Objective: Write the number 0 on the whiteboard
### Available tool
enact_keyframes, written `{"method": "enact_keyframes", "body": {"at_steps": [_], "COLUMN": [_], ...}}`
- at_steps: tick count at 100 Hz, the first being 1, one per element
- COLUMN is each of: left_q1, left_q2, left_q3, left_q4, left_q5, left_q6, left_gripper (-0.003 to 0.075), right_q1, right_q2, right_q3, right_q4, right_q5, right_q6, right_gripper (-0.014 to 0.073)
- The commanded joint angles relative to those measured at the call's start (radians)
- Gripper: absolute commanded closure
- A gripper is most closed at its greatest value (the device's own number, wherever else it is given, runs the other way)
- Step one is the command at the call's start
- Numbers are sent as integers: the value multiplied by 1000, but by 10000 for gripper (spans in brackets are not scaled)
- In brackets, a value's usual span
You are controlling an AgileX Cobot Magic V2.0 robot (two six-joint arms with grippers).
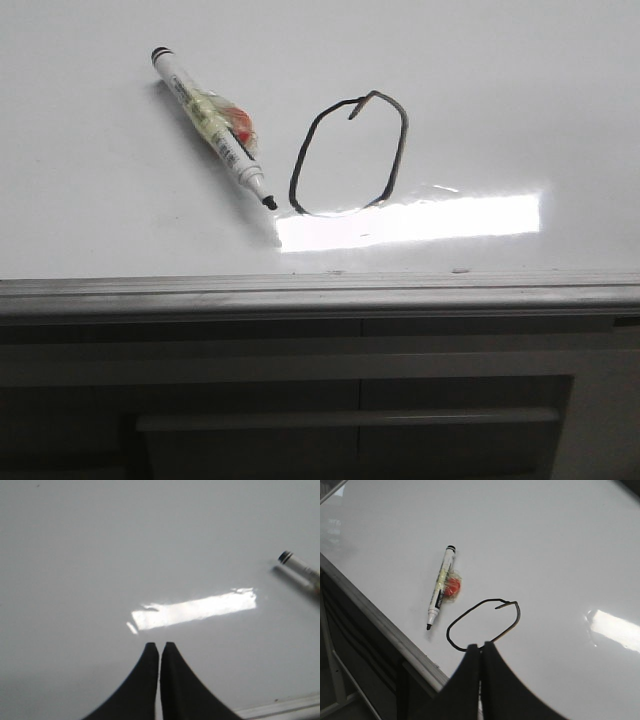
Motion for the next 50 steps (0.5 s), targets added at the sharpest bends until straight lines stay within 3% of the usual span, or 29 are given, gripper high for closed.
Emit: {"method": "enact_keyframes", "body": {"at_steps": [1,19,50], "left_q1": [42,97,97], "left_q2": [-29,-29,-29], "left_q3": [30,30,30], "left_q4": [-54,-115,-176], "left_q5": [19,217,232], "left_q6": [73,73,73], "left_gripper": [740,740,740], "right_q1": [-5,-5,-5], "right_q2": [4,4,4], "right_q3": [-25,-25,-25], "right_q4": [1,1,1], "right_q5": [-75,-75,-75], "right_q6": [0,0,0], "right_gripper": [662,662,662]}}
